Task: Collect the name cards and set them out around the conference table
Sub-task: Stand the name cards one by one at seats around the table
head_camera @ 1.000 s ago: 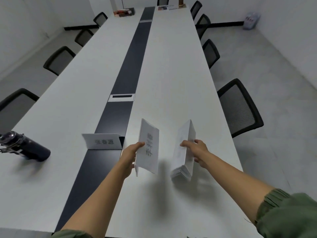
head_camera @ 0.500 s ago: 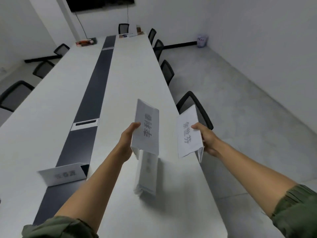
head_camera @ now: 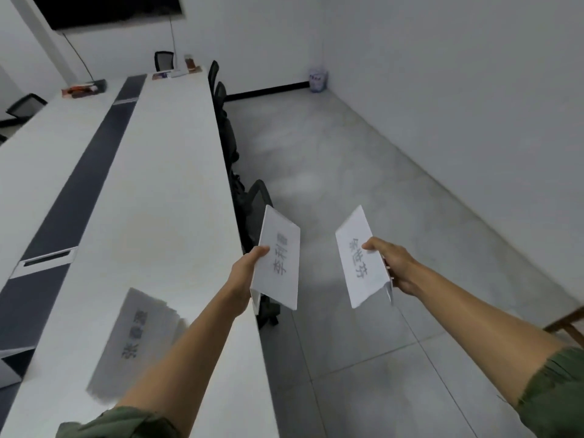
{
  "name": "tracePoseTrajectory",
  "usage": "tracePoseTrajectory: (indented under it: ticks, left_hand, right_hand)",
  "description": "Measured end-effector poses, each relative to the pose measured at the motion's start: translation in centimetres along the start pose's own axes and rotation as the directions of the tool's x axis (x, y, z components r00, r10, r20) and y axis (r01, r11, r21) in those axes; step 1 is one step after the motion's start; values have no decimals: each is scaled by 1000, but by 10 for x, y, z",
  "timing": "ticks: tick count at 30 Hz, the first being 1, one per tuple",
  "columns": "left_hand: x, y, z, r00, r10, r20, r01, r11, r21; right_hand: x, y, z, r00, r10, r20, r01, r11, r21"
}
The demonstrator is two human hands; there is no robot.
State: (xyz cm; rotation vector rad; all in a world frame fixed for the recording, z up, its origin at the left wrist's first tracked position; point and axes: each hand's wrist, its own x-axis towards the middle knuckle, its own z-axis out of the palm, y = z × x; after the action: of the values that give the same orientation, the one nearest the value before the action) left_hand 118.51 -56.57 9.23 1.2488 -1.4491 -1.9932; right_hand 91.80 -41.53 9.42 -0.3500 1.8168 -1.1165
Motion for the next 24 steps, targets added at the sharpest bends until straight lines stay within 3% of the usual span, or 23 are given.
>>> tracePoseTrajectory:
  ticks: [10, 16, 24]
  left_hand:
    - [112, 43, 42, 997, 1, -79, -5, 998, -57]
    - [212, 87, 42, 993, 14, -117, -26, 994, -102]
    - [325, 168, 7, 967, 21, -255, -52, 992, -116]
  right_hand:
    - [113, -44, -41, 1000, 20, 8, -20, 998, -54]
    - [218, -126, -36, 999, -20, 39, 25, 993, -112]
    - [343, -246, 2, 980, -86, 182, 122, 973, -196]
